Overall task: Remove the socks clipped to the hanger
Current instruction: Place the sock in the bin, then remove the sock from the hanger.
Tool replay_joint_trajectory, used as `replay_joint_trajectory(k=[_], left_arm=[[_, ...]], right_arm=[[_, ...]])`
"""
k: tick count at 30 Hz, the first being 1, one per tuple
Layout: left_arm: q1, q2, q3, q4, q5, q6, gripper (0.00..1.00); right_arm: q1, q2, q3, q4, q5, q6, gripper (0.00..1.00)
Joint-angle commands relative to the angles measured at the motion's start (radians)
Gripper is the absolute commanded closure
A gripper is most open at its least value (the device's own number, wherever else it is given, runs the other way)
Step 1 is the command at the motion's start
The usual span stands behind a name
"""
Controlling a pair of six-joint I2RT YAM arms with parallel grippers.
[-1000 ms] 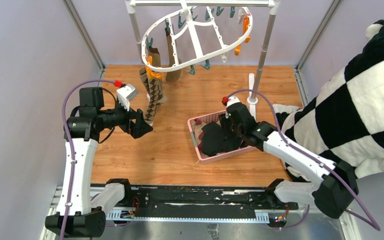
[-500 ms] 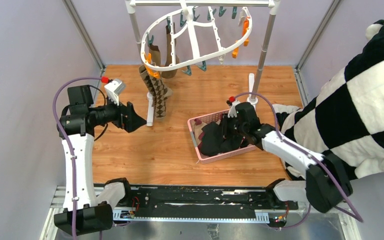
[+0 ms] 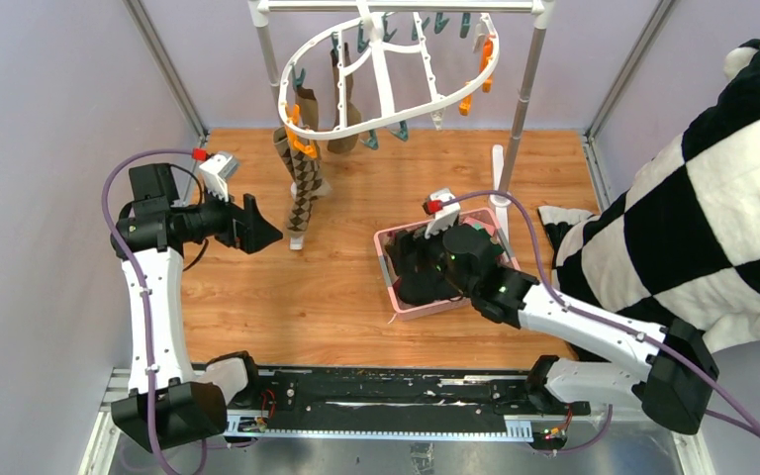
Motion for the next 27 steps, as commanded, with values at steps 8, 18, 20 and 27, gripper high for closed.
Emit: replay_joint_trajectory(k=[8, 18, 20, 27], left_arm=[[0.078, 0.039, 0.080, -0.046, 0.014, 0.030, 0.00], [0.095, 0.050, 0.100, -0.055, -0.011, 0.025, 0.00], [0.095, 0.047, 0.098, -0.055, -0.019, 0.027, 0.00], [0.095, 0.048, 0.102, -0.063, -0.030, 0.026, 0.00]], right_arm=[[0.054, 0.335, 0.316, 0.330, -0.136, -0.074, 0.00], [0.138, 0.714, 0.689, 0.238, 0.245, -0.216, 0.00], [0.139, 0.765, 0.723, 0.283, 0.261, -0.235, 0.00], [0.148, 0.931, 0.825, 0.469, 0.378, -0.338, 0.00]])
